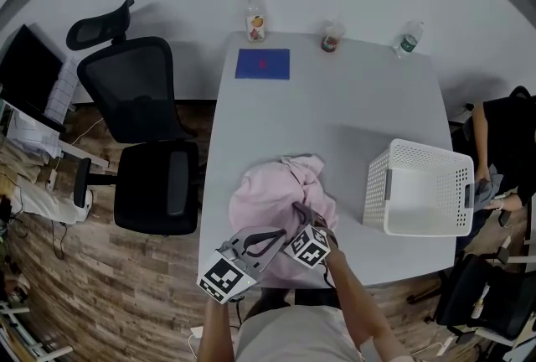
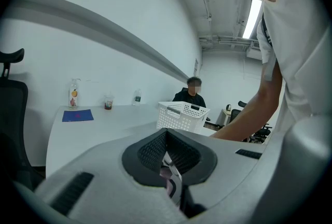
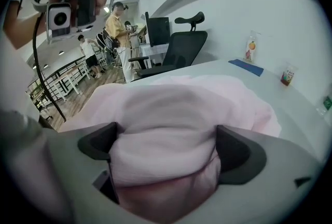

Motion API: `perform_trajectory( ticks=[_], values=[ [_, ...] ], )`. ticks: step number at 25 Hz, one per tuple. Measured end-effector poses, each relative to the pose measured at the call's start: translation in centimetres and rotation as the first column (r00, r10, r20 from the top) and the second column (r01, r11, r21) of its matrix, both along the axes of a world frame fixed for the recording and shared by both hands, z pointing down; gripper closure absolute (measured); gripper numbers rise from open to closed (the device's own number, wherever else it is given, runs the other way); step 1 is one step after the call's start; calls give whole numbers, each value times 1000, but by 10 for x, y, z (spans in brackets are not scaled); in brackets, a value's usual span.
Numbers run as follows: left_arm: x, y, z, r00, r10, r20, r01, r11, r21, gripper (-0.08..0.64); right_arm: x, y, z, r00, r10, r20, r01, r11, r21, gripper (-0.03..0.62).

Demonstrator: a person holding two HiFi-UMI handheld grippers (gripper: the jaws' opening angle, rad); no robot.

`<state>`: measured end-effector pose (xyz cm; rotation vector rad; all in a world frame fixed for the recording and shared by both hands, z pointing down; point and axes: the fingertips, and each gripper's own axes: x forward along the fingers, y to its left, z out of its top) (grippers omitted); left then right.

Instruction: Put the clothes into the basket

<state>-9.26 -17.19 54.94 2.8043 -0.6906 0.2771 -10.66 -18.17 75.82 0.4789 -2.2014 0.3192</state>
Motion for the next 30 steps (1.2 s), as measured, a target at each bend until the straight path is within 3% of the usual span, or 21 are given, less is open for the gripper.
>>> perform_trajectory(
  ticks=[9,14,18,30],
  values=[
    [-8,-2,2,1000,-24,-1,24,1000,-16,558,2,-6,9,999,13,-51,-10,998,58,41],
    [-11,1,4,1000,-25,-1,25,1000,-11,558,2,-2,12,993,3,-119,4,998,61,244],
    [-15,2,4,999,-34,-4,33,999,-15,558,2,-5,13,988,14,-155,-5,998,57,348],
    [-18,3,0,998,-56,-7,56,998,-34,558,6,-5,4,995,61,-77,-61,998,3,374]
  ],
)
